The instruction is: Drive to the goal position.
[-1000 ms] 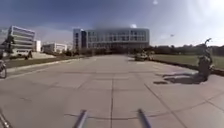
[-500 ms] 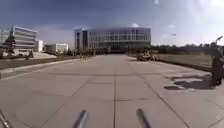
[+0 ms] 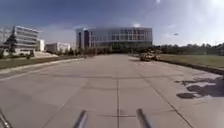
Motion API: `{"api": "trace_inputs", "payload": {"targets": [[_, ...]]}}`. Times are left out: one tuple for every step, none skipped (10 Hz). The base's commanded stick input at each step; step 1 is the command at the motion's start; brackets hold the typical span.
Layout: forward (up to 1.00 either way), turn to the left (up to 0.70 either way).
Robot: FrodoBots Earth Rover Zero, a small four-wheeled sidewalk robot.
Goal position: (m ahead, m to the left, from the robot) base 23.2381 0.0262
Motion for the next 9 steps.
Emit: {"api": "trace_inputs", "payload": {"targets": [[0.7, -0.14], [0.7, -0.14], [0.7, -0.14], [0.7, -0.14], [0.7, -0.14], [0.7, -0.14], [0.7, -0.14], [0.7, -0.14], [0.7, -0.14]]}}
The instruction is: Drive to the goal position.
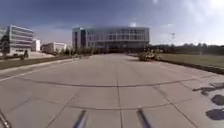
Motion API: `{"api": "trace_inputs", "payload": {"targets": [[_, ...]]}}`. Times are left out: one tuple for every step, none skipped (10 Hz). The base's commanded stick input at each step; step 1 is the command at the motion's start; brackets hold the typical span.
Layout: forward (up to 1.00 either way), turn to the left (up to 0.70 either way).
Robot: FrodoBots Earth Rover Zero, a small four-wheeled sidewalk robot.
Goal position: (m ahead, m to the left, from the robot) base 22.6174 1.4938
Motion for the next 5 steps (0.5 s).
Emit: {"api": "trace_inputs", "payload": {"targets": [[0.7, -0.14], [0.7, -0.14], [0.7, -0.14], [0.7, -0.14], [0.7, -0.07]]}}
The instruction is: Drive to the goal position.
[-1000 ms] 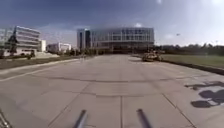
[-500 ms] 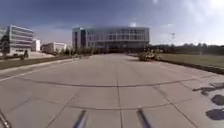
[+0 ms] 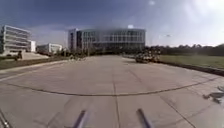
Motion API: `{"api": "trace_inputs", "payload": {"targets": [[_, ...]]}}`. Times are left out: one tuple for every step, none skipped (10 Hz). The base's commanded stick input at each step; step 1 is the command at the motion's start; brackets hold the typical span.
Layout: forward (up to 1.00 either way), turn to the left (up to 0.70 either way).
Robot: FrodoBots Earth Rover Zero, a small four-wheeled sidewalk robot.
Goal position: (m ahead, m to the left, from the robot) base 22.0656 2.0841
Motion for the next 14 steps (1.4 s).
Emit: {"api": "trace_inputs", "payload": {"targets": [[0.7, 0.0], [0.7, 0.0], [0.7, 0.0], [0.7, 0.0], [0.7, 0.0], [0.7, 0.0], [0.7, 0.0], [0.7, 0.0], [0.7, 0.0], [0.7, 0.0], [0.7, 0.08], [0.7, 0.14], [0.7, 0.14], [0.7, 0.14]]}}
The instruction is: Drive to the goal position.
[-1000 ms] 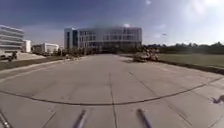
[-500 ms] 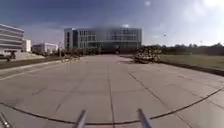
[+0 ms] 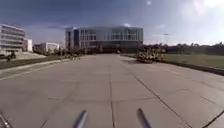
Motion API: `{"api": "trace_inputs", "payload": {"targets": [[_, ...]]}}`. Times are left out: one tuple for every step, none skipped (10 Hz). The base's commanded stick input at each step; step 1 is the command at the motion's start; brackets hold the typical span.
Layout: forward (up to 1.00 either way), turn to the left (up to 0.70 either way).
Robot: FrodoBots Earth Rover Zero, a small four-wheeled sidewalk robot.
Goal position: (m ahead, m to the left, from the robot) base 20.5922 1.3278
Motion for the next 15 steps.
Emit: {"api": "trace_inputs", "payload": {"targets": [[0.7, 0.0], [0.7, 0.0], [0.7, 0.0], [0.7, 0.0], [0.7, 0.0], [0.7, 0.0], [0.7, 0.0], [0.7, 0.0], [0.7, 0.0], [0.7, -0.14], [0.7, -0.14], [0.7, -0.14], [0.7, -0.14], [0.7, -0.14], [0.7, 0.0]]}}
